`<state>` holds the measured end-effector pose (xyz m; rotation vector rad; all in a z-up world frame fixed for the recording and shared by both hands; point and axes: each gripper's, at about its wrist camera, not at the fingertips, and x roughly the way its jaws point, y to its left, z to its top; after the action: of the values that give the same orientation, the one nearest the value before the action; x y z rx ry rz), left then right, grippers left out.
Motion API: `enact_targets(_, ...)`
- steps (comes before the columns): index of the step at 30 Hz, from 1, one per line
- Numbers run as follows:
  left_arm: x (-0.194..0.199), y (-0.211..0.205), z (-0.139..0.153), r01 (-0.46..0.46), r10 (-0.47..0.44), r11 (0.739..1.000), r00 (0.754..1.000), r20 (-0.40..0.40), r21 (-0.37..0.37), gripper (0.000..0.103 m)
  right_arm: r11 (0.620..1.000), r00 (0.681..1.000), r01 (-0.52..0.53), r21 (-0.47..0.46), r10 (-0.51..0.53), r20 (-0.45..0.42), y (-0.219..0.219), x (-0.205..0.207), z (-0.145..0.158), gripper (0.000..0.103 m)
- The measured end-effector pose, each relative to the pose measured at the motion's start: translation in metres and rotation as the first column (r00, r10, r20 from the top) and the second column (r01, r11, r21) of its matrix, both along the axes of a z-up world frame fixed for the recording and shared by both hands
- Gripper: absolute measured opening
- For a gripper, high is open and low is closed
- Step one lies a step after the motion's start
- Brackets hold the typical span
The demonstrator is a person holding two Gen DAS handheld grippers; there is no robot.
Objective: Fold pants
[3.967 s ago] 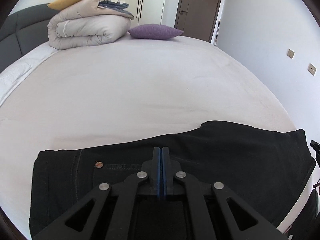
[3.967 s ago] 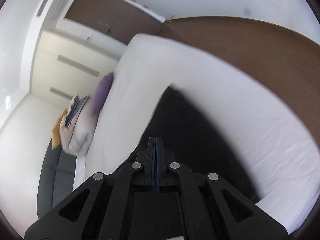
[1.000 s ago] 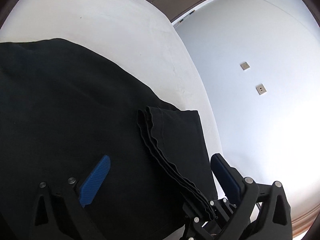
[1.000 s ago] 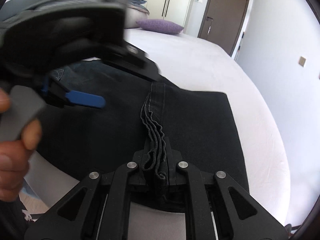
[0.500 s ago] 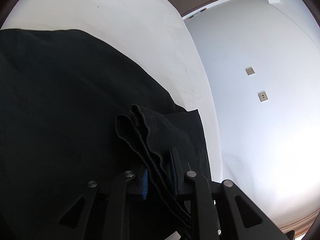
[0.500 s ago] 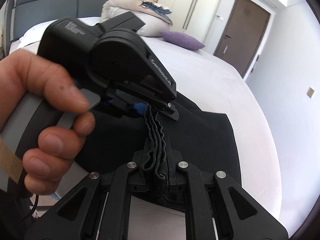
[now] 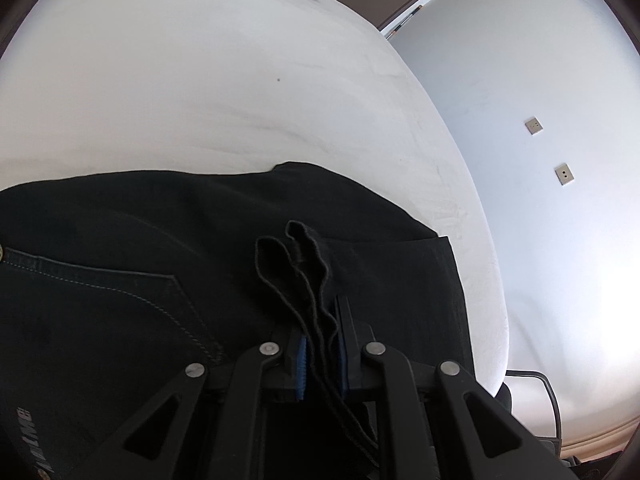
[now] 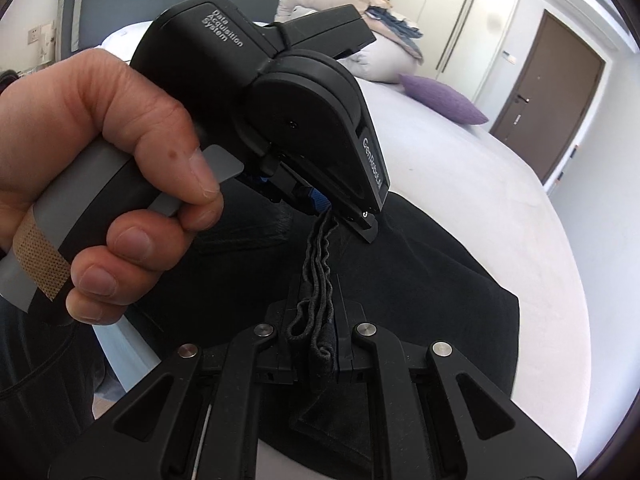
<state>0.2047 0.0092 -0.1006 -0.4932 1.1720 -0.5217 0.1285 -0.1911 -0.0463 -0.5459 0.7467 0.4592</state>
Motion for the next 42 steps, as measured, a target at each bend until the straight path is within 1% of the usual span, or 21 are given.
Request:
enact_targets(6, -0.001, 0.01, -0.019, -0.011, 0.011, 1.0, 1.0, -0.014, -0.001, 0.012, 1.0, 0.997, -0.008, -0.01, 0.008, -0.077, -0.001, 0.009, -0.027, 0.01)
enact_targets(9, -0.001, 0.009, -0.021, -0.013, 0.013, 1.0, 1.0, -0.006, -0.007, 0.013, 1.0, 0.996, -0.005, 0.004, 0.005, -0.09, 0.001, 0.019, -0.028, 0.01)
enact_targets(14, -0.008, 0.021, -0.014, -0.043, 0.042, 0.998, 0.999, 0.021, 0.046, 0.024, 0.998, 0.989, 0.001, 0.06, 0.008, -0.15, 0.002, 0.023, -0.024, 0.014)
enact_targets(16, -0.012, 0.027, -0.004, -0.096, 0.09, 0.989, 0.994, 0.056, 0.116, 0.037, 0.992, 0.98, -0.002, 0.122, 0.026, -0.196, -0.013, 0.018, -0.019, 0.019)
enact_targets(18, -0.019, 0.028, 0.008, -0.134, 0.116, 0.974, 0.988, 0.104, 0.185, 0.037, 0.979, 0.962, 0.028, 0.203, 0.029, -0.273, -0.034, 0.014, -0.014, 0.037)
enact_targets(20, -0.033, 0.021, 0.028, -0.159, 0.11, 0.949, 0.976, 0.188, 0.271, 0.037, 0.948, 0.943, 0.054, 0.314, 0.055, -0.328, -0.061, 0.01, -0.007, 0.048)
enact_targets(23, -0.06, -0.01, 0.045, -0.129, 0.005, 0.906, 0.956, 0.294, 0.403, 0.037, 0.874, 0.907, 0.141, 0.466, 0.075, -0.415, -0.114, 0.013, 0.006, 0.048)
enact_targets(25, -0.078, -0.036, 0.04, -0.105, -0.064, 0.866, 0.946, 0.316, 0.49, 0.037, 0.79, 0.876, 0.237, 0.566, 0.078, -0.476, -0.152, 0.018, 0.016, 0.046)
enact_targets(26, -0.084, -0.045, 0.033, -0.094, -0.085, 0.847, 0.947, 0.308, 0.523, 0.037, 0.751, 0.869, 0.28, 0.598, 0.066, -0.491, -0.172, 0.029, 0.02, 0.035)
enact_targets(27, -0.087, -0.054, 0.026, -0.081, -0.1, 0.83, 0.952, 0.29, 0.552, 0.037, 0.712, 0.861, 0.325, 0.622, 0.048, -0.506, -0.191, 0.03, 0.022, 0.025)
enact_targets(28, -0.091, -0.061, 0.012, -0.058, -0.113, 0.812, 0.961, 0.254, 0.58, 0.038, 0.665, 0.848, 0.384, 0.641, 0.022, -0.53, -0.215, 0.043, 0.02, 0.025)
enact_targets(29, -0.095, -0.054, 0.004, -0.053, -0.115, 0.805, 0.963, 0.243, 0.591, 0.038, 0.627, 0.834, 0.424, 0.654, 0.012, -0.552, -0.233, 0.052, 0.017, 0.025)
enact_targets(30, -0.106, -0.05, -0.003, -0.071, -0.122, 0.795, 0.955, 0.272, 0.603, 0.038, 0.594, 0.819, 0.457, 0.662, 0.01, -0.574, -0.25, 0.061, 0.014, 0.02)
enact_targets(32, -0.111, -0.06, -0.006, -0.083, -0.143, 0.764, 0.945, 0.294, 0.64, 0.039, 0.555, 0.791, 0.505, 0.661, 0.01, -0.612, -0.276, 0.078, 0.006, 0.018)
enact_targets(33, -0.112, -0.061, -0.007, -0.091, -0.134, 0.761, 0.947, 0.293, 0.642, 0.039, 0.535, 0.775, 0.525, 0.662, 0.022, -0.632, -0.282, 0.084, -0.001, 0.018)
enact_targets(34, -0.114, -0.052, -0.011, -0.095, -0.126, 0.762, 0.948, 0.291, 0.64, 0.039, 0.505, 0.763, 0.543, 0.671, 0.037, -0.645, -0.29, 0.109, 0.001, 0.018)
enact_targets(35, -0.113, -0.052, -0.013, -0.098, -0.12, 0.763, 0.95, 0.289, 0.638, 0.039, 0.482, 0.754, 0.559, 0.675, 0.043, -0.656, -0.297, 0.129, -0.009, 0.018)
enact_targets(38, -0.111, -0.05, -0.013, -0.1, -0.114, 0.767, 0.951, 0.287, 0.634, 0.039, 0.435, 0.704, 0.612, 0.66, 0.08, -0.706, -0.3, 0.173, -0.022, 0.018)
enact_targets(40, -0.11, -0.054, -0.012, -0.099, -0.115, 0.765, 0.951, 0.286, 0.636, 0.039, 0.475, 0.663, 0.648, 0.594, 0.031, -0.748, -0.307, 0.196, -0.043, 0.018)
enact_targets(41, -0.11, -0.057, -0.011, -0.1, -0.112, 0.766, 0.952, 0.285, 0.635, 0.039, 0.494, 0.634, 0.663, 0.562, 0.028, -0.772, -0.311, 0.201, -0.055, 0.018)
enact_targets(42, -0.11, -0.058, -0.013, -0.101, -0.11, 0.767, 0.952, 0.285, 0.634, 0.039, 0.489, 0.623, 0.671, 0.557, 0.035, -0.781, -0.312, 0.198, -0.06, 0.013)
